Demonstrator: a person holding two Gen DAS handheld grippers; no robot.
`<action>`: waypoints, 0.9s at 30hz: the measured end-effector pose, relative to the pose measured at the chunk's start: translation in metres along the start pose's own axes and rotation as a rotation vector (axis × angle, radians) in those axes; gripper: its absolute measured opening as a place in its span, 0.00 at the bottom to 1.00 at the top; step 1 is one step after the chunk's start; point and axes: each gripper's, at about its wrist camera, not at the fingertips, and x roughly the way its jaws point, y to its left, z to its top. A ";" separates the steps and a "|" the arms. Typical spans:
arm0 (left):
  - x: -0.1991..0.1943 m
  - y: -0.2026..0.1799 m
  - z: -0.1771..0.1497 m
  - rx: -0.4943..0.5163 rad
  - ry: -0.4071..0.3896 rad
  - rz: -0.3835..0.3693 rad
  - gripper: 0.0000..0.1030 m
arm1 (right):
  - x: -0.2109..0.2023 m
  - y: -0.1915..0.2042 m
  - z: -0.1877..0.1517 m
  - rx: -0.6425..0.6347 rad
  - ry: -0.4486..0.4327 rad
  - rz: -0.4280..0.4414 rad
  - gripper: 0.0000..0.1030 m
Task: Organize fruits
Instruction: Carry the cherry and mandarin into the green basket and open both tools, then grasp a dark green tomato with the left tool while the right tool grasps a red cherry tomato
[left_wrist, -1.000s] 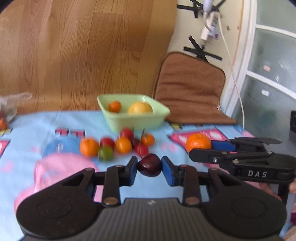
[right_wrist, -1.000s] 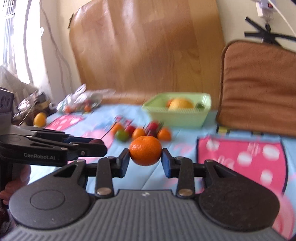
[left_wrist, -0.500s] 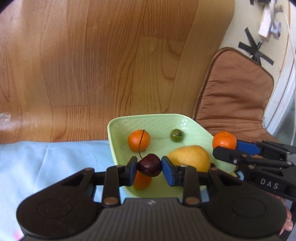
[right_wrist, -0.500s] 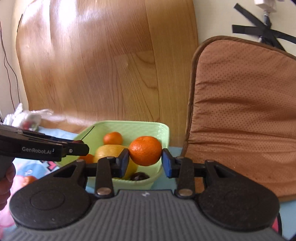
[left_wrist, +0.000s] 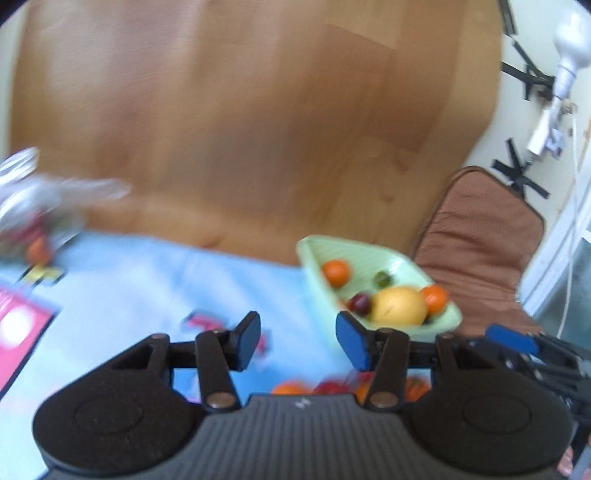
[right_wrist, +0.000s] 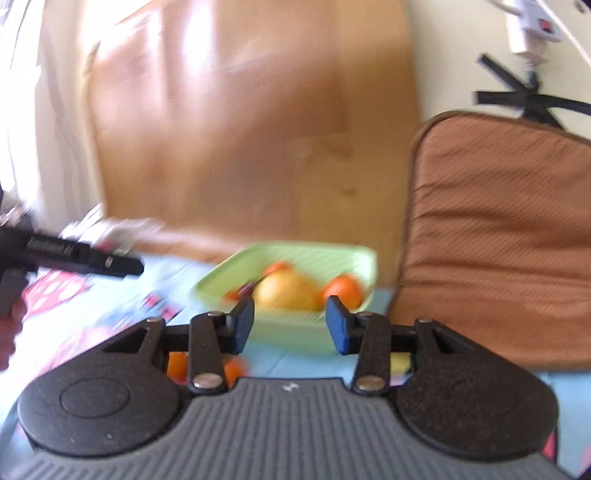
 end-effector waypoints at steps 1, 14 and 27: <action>-0.005 0.005 -0.007 -0.013 0.008 0.014 0.45 | 0.001 0.009 -0.007 -0.019 0.019 0.022 0.36; -0.001 -0.040 -0.054 0.195 0.081 0.020 0.43 | 0.025 0.048 -0.024 -0.078 0.157 0.064 0.27; 0.025 -0.049 -0.062 0.244 0.093 0.028 0.29 | 0.048 0.042 -0.028 -0.031 0.239 0.134 0.27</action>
